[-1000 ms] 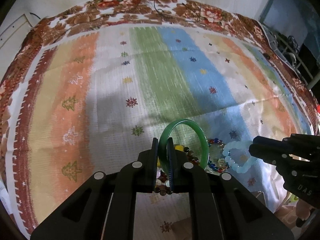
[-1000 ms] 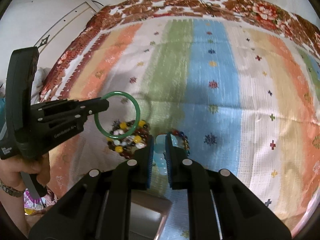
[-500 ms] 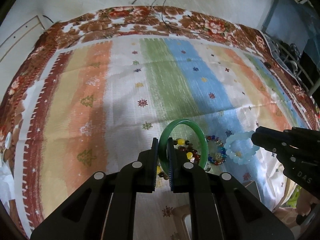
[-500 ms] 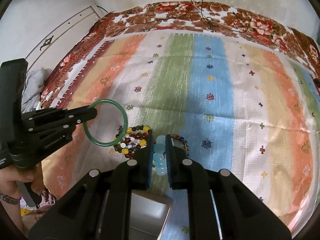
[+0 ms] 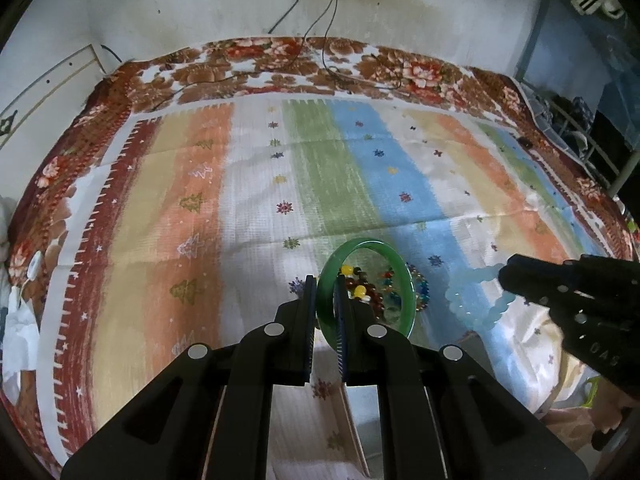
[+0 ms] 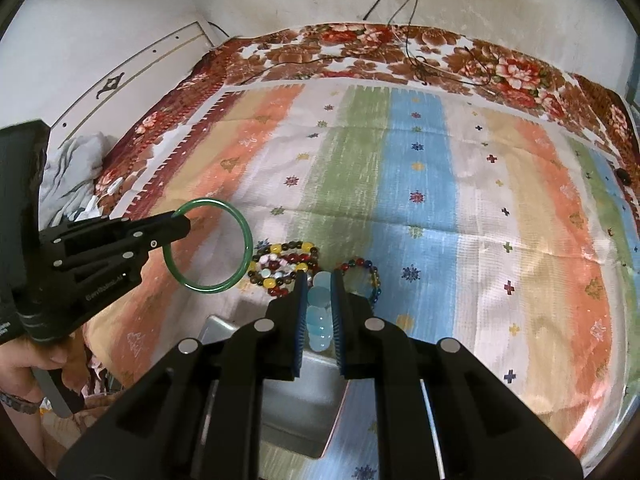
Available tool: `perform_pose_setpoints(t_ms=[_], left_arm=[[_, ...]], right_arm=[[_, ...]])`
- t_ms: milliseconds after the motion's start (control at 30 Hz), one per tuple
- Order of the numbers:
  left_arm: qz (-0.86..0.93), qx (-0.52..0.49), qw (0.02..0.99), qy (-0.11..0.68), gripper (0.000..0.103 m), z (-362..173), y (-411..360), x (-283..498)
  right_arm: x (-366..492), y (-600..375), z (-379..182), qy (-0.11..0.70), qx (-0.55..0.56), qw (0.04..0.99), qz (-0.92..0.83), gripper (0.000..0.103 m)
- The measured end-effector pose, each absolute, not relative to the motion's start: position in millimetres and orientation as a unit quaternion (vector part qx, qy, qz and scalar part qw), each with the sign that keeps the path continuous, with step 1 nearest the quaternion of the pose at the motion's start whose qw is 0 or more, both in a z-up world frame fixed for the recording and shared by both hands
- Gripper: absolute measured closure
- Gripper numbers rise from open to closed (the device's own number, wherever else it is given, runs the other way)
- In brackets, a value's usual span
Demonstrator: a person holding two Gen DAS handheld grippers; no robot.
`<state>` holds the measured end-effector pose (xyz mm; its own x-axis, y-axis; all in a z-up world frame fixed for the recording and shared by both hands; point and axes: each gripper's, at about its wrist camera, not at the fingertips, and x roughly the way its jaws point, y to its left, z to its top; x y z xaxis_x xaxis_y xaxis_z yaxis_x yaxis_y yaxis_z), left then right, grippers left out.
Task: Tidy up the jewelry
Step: 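Lift both held bracelets and carry them over the silver tin, then open both tools to drop the bangle and blue bracelet into the tin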
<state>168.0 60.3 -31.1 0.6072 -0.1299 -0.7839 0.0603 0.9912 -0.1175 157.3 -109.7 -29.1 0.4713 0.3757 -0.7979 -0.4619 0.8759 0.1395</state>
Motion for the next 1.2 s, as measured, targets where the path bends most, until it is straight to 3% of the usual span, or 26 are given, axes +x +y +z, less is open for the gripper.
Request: perform_pose_setpoints(t_ms=[600, 1067, 1167, 1200], left_arm=[[-0.062, -0.039, 0.896, 0.437, 0.095, -36.3, 42.5, 97.2], [-0.070, -0.017, 0.888, 0.455, 0.093, -49.1, 27.4, 94.0], [-0.068, -0.011, 0.887, 0.457, 0.090, -49.9, 24.9, 95.5], [-0.067, -0.010, 0.887, 0.456, 0.089, -49.8, 25.1, 95.7]], right_arm=[[96.5, -122.0, -37.9, 0.466, -0.033, 0.843, 0.266, 0.090], [96.4, -126.8, -49.1, 0.485, -0.027, 0.834, 0.261, 0.089], [99.3, -127.4, -50.0, 0.487, -0.027, 0.836, 0.252, 0.086], [100.2, -128.0, -50.3, 0.488, -0.027, 0.836, 0.249, 0.080]])
